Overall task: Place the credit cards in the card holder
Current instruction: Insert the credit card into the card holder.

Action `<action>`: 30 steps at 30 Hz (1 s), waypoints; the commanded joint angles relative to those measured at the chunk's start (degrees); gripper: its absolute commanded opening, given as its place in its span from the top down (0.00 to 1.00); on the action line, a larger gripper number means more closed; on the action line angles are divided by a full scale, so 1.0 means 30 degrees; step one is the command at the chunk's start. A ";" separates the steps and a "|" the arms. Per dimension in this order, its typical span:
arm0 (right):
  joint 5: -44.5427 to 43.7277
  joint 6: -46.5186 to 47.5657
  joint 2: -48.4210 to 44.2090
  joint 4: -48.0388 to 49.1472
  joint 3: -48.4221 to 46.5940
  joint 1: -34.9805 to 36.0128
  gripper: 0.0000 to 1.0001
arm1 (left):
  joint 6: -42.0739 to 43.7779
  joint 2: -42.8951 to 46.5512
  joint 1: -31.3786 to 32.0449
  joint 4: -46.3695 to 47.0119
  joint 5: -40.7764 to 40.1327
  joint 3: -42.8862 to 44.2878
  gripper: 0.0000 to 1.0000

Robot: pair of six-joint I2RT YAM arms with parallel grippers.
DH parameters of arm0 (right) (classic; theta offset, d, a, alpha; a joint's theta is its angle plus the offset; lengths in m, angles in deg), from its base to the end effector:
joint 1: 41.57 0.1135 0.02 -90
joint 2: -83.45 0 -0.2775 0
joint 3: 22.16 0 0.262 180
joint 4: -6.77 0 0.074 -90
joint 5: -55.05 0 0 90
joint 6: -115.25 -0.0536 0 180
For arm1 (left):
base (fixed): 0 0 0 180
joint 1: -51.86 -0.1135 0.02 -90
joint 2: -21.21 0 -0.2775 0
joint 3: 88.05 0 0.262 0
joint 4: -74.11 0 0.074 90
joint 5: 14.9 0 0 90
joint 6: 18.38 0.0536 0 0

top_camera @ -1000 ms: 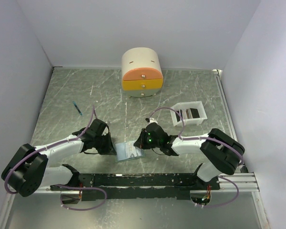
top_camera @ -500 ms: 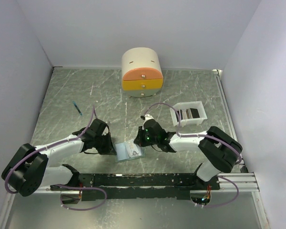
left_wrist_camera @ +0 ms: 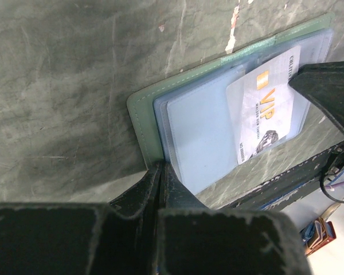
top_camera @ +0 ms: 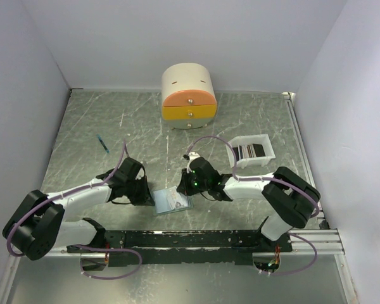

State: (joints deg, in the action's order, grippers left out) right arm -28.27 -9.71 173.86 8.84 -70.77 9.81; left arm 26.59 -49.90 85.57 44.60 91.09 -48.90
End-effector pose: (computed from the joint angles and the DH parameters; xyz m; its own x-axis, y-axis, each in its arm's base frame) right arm 0.1918 0.2501 0.1350 -0.8036 -0.0941 -0.5877 -0.4531 0.7369 0.5016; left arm 0.1685 -0.1302 0.1271 -0.9714 -0.1695 -0.1663 -0.0626 0.8585 -0.5089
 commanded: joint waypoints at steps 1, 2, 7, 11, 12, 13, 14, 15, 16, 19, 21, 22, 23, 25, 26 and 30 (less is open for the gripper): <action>-0.0278 -0.0672 -0.0341 -0.0778 0.0302 -0.0041 1.00 | 0.0176 -0.0758 -0.0048 0.0432 -0.0873 -0.0170 0.91; -0.0265 -0.1163 -0.0327 -0.0304 0.0504 -0.0030 1.00 | 0.0164 -0.0785 -0.0047 0.0464 -0.0858 -0.0148 0.91; -0.0376 -0.3372 0.0303 0.1743 0.1206 0.0033 1.00 | 0.0188 -0.0818 -0.0050 0.0488 -0.0773 -0.0053 0.91; -0.0568 -0.4543 0.0234 0.3018 0.1955 0.0039 1.00 | 0.0268 -0.0818 -0.0049 0.0329 -0.0807 0.0010 0.91; -0.0675 -0.4712 0.0180 0.3225 0.2074 0.0017 1.00 | 0.0271 -0.0818 -0.0047 0.0298 -0.0813 0.0021 0.91; -0.0812 -0.4825 0.0115 0.3276 0.2132 0.0032 1.00 | 0.0275 -0.0818 -0.0047 0.0312 -0.0839 0.0011 0.91; -0.0976 -0.4927 0.0026 0.3312 0.2205 0.0020 1.00 | 0.0246 -0.0818 -0.0047 0.0332 -0.0806 -0.0019 0.91; -0.1037 -0.4954 -0.0043 0.3415 0.2255 0.0033 1.00 | 0.0232 -0.0796 -0.0047 0.0393 -0.0780 -0.0027 0.91; -0.1048 -0.4968 -0.0100 0.3425 0.2257 0.0020 1.00 | 0.0219 -0.0815 -0.0047 0.0445 -0.0736 -0.0068 0.91; -0.1181 -0.4980 -0.0065 0.3283 0.2138 0.0091 1.00 | 0.0217 -0.0796 -0.0061 0.0451 -0.0736 -0.0060 0.91; -0.1244 -0.5080 -0.0069 0.3341 0.2113 0.0145 1.00 | 0.0203 -0.0759 -0.0047 0.0443 -0.0744 -0.0108 0.91; -0.1356 -0.5178 -0.0092 0.3386 0.2174 0.0213 1.00 | 0.0190 -0.0737 -0.0047 0.0444 -0.0728 -0.0133 0.91; -0.1509 -0.5308 -0.0168 0.3458 0.2258 0.0247 1.00 | 0.0166 -0.0716 -0.0047 0.0436 -0.0730 -0.0140 0.91; -0.1711 -0.5500 -0.0394 0.3648 0.2474 0.0310 1.00 | 0.0137 -0.0686 -0.0047 0.0464 -0.0704 -0.0144 0.91; -0.1777 -0.5579 -0.0484 0.3615 0.2523 0.0344 1.00 | 0.0130 -0.0658 -0.0054 0.0486 -0.0679 -0.0149 0.91; -0.1947 -0.6118 -0.0785 0.3874 0.2980 0.0422 1.00 | 0.0071 -0.0769 -0.0049 0.0633 -0.0590 -0.0231 0.91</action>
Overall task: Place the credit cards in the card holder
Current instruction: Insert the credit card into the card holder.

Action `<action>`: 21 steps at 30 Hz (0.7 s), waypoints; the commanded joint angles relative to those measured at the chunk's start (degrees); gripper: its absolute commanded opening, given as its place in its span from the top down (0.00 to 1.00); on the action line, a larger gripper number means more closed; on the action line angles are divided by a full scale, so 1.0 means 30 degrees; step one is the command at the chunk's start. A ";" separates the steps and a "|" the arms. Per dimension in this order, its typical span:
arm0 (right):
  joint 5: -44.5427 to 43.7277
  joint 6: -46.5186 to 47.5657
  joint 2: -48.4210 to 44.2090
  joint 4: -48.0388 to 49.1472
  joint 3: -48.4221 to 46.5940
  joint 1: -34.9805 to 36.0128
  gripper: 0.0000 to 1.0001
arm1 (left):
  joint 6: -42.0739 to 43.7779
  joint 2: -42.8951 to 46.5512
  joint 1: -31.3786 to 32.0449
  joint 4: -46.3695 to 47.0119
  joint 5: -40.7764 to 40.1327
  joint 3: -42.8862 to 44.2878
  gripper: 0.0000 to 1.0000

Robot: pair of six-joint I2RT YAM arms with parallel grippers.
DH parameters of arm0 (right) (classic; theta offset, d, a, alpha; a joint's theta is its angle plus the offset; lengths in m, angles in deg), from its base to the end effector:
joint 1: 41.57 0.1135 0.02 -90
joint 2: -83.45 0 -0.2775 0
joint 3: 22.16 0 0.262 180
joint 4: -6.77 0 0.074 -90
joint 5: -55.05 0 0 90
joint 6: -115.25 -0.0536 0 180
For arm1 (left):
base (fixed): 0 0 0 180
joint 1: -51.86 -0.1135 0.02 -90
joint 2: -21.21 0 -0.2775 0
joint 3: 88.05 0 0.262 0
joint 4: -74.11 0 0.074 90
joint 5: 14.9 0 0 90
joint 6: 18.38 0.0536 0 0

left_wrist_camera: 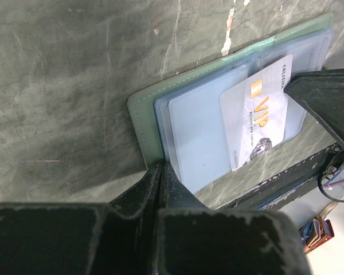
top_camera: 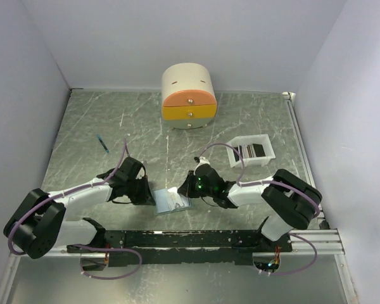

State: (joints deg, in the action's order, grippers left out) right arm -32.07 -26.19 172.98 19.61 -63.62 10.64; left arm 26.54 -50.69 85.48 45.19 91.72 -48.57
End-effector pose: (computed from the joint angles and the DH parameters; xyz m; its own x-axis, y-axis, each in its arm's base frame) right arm 0.1798 0.2363 0.1225 -0.8572 0.1690 -0.4865 -0.2312 0.7177 0.6568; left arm 0.1706 -0.1319 0.1268 -0.9725 -0.1682 -0.1609 -0.0621 0.8538 -0.5168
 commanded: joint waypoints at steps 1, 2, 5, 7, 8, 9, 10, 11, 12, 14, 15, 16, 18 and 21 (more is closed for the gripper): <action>-0.0756 -0.0738 -0.0553 0.0319 0.0698 0.0217 1.00 | 0.0063 -0.0524 -0.0018 0.0513 -0.0773 -0.0375 0.91; -0.0863 -0.0836 -0.0597 0.0323 0.0740 0.0260 1.00 | 0.0058 -0.0526 -0.0018 0.0555 -0.0752 -0.0427 0.91; -0.1235 -0.1184 -0.0606 0.0738 0.0939 0.0548 1.00 | -0.0002 -0.0521 -0.0018 0.0721 -0.0653 -0.0503 0.91; -0.1302 -0.1343 -0.0340 0.0954 0.0831 0.0679 1.00 | -0.0031 -0.0569 -0.0018 0.0808 -0.0625 -0.0543 0.91; -0.1386 -0.1428 -0.0186 0.0930 0.0731 0.0756 1.00 | -0.0032 -0.0583 -0.0018 0.0822 -0.0620 -0.0540 0.91; -0.1495 -0.1508 -0.0071 0.1004 0.0663 0.0824 1.00 | -0.0032 -0.0606 -0.0018 0.0854 -0.0593 -0.0543 0.91; -0.1593 -0.1635 0.0029 0.1172 0.0673 0.0869 1.00 | -0.0032 -0.0613 -0.0018 0.0861 -0.0590 -0.0532 0.91; -0.1741 -0.1743 0.0058 0.1327 0.0715 0.0937 1.00 | -0.0047 -0.0599 -0.0018 0.0847 -0.0564 -0.0535 0.91; -0.1836 -0.1822 0.0047 0.1434 0.0735 0.0964 1.00 | -0.0059 -0.0586 0.0004 0.0846 -0.0561 -0.0564 0.91; -0.2078 -0.1917 -0.0024 0.1455 0.0794 0.0953 1.00 | -0.0061 -0.0543 -0.0004 0.0864 -0.0545 -0.0580 0.91; -0.2274 -0.1947 -0.0088 0.1410 0.0825 0.0958 1.00 | -0.0061 -0.0503 0.0009 0.0826 -0.0552 -0.0584 0.91; -0.2445 -0.2016 -0.0209 0.1386 0.0904 0.0966 1.00 | -0.0061 -0.0471 0.0004 0.0799 -0.0559 -0.0556 0.91; -0.2730 -0.2071 -0.0429 0.1364 0.1010 0.0958 1.00 | -0.0047 -0.0433 0.0012 0.0752 -0.0585 -0.0554 0.91; -0.3068 -0.2139 -0.0683 0.1279 0.1121 0.0967 1.00 | -0.0061 -0.0380 0.0011 0.0783 -0.0593 -0.0605 0.91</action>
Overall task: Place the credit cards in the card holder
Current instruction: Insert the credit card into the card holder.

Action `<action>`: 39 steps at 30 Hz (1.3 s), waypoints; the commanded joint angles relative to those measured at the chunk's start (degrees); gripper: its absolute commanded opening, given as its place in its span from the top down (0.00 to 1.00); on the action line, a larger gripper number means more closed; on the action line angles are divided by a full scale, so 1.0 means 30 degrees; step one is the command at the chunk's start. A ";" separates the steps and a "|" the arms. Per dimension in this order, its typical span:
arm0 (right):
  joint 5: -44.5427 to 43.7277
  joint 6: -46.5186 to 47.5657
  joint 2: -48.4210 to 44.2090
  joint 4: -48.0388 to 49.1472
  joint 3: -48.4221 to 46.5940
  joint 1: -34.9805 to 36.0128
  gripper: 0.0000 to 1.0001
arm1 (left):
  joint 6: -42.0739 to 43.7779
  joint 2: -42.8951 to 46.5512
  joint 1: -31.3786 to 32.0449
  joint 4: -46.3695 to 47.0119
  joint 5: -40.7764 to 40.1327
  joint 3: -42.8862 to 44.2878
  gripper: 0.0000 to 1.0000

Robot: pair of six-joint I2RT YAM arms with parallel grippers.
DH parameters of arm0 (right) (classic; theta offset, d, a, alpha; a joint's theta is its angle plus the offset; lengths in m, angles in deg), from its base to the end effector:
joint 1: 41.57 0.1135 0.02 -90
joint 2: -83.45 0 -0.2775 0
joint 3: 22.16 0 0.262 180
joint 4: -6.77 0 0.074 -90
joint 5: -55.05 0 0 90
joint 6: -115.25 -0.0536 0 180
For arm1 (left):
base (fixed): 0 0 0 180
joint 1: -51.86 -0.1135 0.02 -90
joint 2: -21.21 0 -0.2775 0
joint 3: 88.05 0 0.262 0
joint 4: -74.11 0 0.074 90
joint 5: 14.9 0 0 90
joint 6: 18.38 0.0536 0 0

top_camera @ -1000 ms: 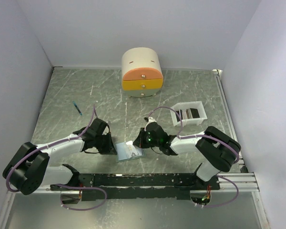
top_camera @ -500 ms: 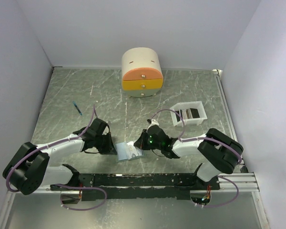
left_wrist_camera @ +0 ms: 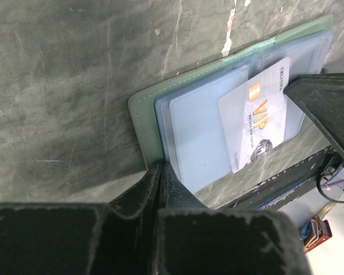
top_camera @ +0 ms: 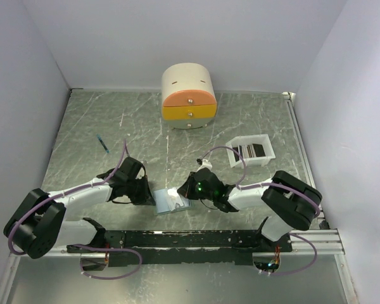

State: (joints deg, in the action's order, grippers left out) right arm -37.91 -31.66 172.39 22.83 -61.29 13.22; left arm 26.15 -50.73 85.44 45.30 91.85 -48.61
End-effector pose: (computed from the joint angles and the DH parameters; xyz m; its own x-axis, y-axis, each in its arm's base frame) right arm 0.1695 0.2353 0.1200 -0.8378 0.2640 -0.4780 -0.1636 0.7138 0.6810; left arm 0.1707 -0.1318 0.1266 -0.9723 -0.1739 -0.1564 -0.0687 0.8517 -0.5195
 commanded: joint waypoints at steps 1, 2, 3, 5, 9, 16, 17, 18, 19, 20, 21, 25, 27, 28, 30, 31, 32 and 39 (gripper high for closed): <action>-0.1298 -0.0380 -0.0563 0.0171 0.0387 0.0108 1.00 | 0.0055 -0.0365 0.0008 0.0765 -0.0630 -0.0635 0.91; -0.1433 -0.0435 -0.0584 0.0250 0.0444 0.0108 1.00 | 0.0042 -0.0350 0.0024 0.0785 -0.0611 -0.0659 0.91; -0.1513 -0.0475 -0.0502 0.0278 0.0433 0.0111 1.00 | 0.0026 -0.0389 0.0026 0.0854 -0.0590 -0.0648 0.91; -0.1455 -0.0552 -0.0296 0.0273 0.0252 0.0108 1.00 | 0.0003 -0.0463 0.0026 0.0948 -0.0506 -0.0670 0.91; -0.1451 -0.1019 -0.0051 0.0568 0.0158 0.0392 1.00 | -0.0003 -0.0569 0.0026 0.1053 -0.0401 -0.0664 0.91; -0.3079 -0.2074 -0.0899 0.0373 0.0828 0.1186 1.00 | -0.0091 -0.0431 0.0026 0.1106 -0.0348 -0.0811 0.91; -0.3267 -0.2266 -0.0929 0.0275 0.0869 0.1279 1.00 | -0.0104 -0.0424 0.0026 0.1127 -0.0345 -0.0817 0.91; -0.3445 -0.2436 -0.0926 0.0186 0.0885 0.1393 1.00 | -0.0106 -0.0424 0.0026 0.1138 -0.0356 -0.0795 0.91; -0.3577 -0.2560 -0.0885 0.0183 0.0909 0.1448 1.00 | -0.0106 -0.0424 0.0026 0.1143 -0.0379 -0.0833 0.91; -0.3674 -0.2649 -0.0825 0.0307 0.0981 0.1462 1.00 | -0.0106 -0.0449 0.0012 0.1122 -0.0418 -0.0856 0.91; -0.3803 -0.2700 -0.0777 0.0392 0.0983 0.1467 1.00 | -0.0106 -0.0500 0.0024 0.1134 -0.0420 -0.0852 0.91; -0.4670 -0.2919 -0.1037 -0.0149 0.1076 0.1478 1.00 | -0.0163 -0.0599 0.0025 0.1349 -0.0316 -0.1034 0.91; -0.5036 -0.3219 -0.1461 -0.0111 0.1357 0.1474 1.00 | -0.0208 -0.0574 0.0026 0.1362 -0.0297 -0.1083 0.91; -0.5134 -0.3390 -0.1670 -0.0178 0.1473 0.1491 1.00 | -0.0221 -0.0530 0.0026 0.1354 -0.0268 -0.1107 0.91; -0.5150 -0.3646 -0.1762 -0.0017 0.1643 0.1491 1.00 | -0.0273 -0.0442 0.0023 0.1354 -0.0212 -0.1115 0.91; -0.5075 -0.3836 -0.1697 0.0121 0.1685 0.1544 1.00 | -0.0343 -0.0389 0.0051 0.1408 -0.0127 -0.1122 0.90; -0.5051 -0.3945 -0.1597 0.0196 0.1690 0.1580 1.00 | -0.0421 -0.0342 0.0055 0.1525 -0.0024 -0.1185 0.90; -0.6001 -0.4722 -0.1088 0.0013 0.1415 0.2743 1.00 | -0.1426 0.0032 0.0505 0.2681 0.0963 -0.1834 0.90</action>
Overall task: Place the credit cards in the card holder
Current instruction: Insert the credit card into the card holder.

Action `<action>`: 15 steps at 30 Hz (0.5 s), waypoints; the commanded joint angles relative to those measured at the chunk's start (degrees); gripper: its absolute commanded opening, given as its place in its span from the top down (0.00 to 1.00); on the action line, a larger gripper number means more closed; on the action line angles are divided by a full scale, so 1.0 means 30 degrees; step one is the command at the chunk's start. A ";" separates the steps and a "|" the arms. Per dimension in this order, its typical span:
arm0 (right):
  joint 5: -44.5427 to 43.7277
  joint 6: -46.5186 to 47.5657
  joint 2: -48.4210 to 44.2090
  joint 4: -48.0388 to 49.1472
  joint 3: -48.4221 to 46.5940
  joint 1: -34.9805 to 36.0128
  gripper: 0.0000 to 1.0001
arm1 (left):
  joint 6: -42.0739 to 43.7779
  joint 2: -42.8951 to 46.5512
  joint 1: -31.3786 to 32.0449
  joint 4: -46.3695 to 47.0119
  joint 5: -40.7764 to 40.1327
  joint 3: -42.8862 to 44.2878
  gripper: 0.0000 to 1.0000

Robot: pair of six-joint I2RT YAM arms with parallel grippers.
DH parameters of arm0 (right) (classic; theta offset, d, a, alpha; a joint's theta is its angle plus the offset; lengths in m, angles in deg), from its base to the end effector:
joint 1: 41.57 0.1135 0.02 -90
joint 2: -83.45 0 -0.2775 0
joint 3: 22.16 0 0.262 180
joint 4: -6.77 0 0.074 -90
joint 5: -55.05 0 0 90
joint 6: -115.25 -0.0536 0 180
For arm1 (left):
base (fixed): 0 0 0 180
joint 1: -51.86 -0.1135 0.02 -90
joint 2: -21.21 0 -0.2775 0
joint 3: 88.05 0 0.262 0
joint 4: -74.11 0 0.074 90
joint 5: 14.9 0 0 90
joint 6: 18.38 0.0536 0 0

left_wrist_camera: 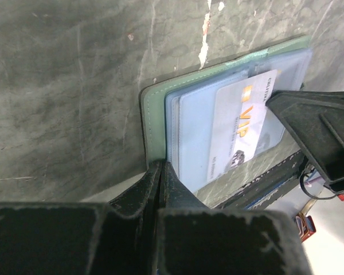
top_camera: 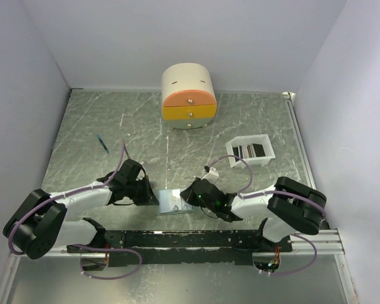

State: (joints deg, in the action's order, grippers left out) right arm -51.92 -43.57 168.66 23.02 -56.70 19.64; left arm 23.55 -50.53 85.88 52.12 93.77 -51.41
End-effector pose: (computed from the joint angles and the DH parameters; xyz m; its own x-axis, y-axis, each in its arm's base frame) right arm 0.1419 0.2258 0.1166 -0.7718 0.4473 -0.4519 -0.0071 0.7046 0.7096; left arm 0.1688 -0.1346 0.1216 -0.9665 -0.1979 -0.1631 -0.0672 0.8091 -0.5838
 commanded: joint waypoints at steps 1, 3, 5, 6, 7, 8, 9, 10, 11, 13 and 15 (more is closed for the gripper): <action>-0.1504 -0.0889 0.0113 -0.0062 -0.0046 0.0690 1.00 | -0.0638 0.0066 0.0438 0.0484 0.0390 -0.0986 0.90; -0.1708 -0.1092 -0.0017 -0.0248 0.0023 0.0816 1.00 | -0.0824 0.0307 0.0551 0.0422 0.0353 -0.1008 0.90; -0.1616 -0.1058 0.0100 -0.0217 0.0002 0.0844 1.00 | -0.0866 0.0535 0.0648 0.0244 0.0162 -0.1015 0.90; -0.1507 -0.1004 0.0190 -0.0180 -0.0042 0.0841 1.00 | -0.0856 0.0628 0.0665 0.0189 0.0114 -0.1004 0.90; -0.1299 -0.0811 0.0341 0.0013 -0.0136 0.0852 1.00 | -0.0851 0.0647 0.0671 0.0171 0.0089 -0.0988 0.90; -0.1075 -0.0571 0.0458 0.0169 -0.0239 0.0839 1.00 | -0.0836 0.0631 0.0646 0.0150 0.0094 -0.0982 0.90; -0.0813 -0.0266 0.0561 0.0160 -0.0402 0.0841 1.00 | -0.0823 0.0585 0.0661 0.0155 0.0087 -0.0960 0.90; -0.0645 0.0025 0.0554 -0.0175 -0.0653 0.0837 0.99 | -0.0785 0.0528 0.0656 0.0141 0.0075 -0.0931 0.90; -0.0657 0.0193 0.0397 -0.0817 -0.0911 0.0837 0.93 | -0.0754 0.0488 0.0670 0.0106 0.0062 -0.0909 0.90; -0.0785 0.0566 -0.0352 -0.1865 -0.1128 0.0859 0.81 | -0.0690 0.0492 0.0664 0.0001 0.0026 -0.0857 0.90; -0.1131 0.1132 -0.1469 -0.2617 -0.1107 0.0814 0.74 | -0.0689 0.0617 0.0686 -0.0074 -0.0025 -0.0861 0.90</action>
State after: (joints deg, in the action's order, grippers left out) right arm -53.36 -43.61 168.94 20.53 -58.93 21.89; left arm 21.23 -48.96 87.30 54.04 94.43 -53.35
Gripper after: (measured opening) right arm 0.206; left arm 0.101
